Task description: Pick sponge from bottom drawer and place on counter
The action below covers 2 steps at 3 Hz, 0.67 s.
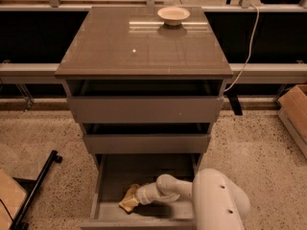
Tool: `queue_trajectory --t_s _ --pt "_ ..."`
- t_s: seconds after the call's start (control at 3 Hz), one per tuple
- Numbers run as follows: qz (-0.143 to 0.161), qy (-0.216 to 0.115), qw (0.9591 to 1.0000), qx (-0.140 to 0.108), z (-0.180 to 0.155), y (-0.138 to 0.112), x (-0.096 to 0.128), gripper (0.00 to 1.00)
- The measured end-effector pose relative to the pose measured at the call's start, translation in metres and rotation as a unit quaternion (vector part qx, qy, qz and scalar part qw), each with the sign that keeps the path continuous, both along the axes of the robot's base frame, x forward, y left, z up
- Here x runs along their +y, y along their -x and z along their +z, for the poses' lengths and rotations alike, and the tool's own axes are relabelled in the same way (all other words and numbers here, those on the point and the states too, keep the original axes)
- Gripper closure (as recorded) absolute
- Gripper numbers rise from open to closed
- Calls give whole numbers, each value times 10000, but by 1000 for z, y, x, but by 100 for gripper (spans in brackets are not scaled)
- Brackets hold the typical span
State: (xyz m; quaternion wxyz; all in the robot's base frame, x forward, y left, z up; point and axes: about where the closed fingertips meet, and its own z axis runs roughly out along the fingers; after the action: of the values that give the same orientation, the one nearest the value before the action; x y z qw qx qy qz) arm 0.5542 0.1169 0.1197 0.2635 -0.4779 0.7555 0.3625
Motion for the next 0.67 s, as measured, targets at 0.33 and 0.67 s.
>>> queue_trajectory --t_s 0.33,0.67 --pt "54 29 10000 -27 3 1 2 5" --pt "382 202 9989 -205 25 12 18 0"
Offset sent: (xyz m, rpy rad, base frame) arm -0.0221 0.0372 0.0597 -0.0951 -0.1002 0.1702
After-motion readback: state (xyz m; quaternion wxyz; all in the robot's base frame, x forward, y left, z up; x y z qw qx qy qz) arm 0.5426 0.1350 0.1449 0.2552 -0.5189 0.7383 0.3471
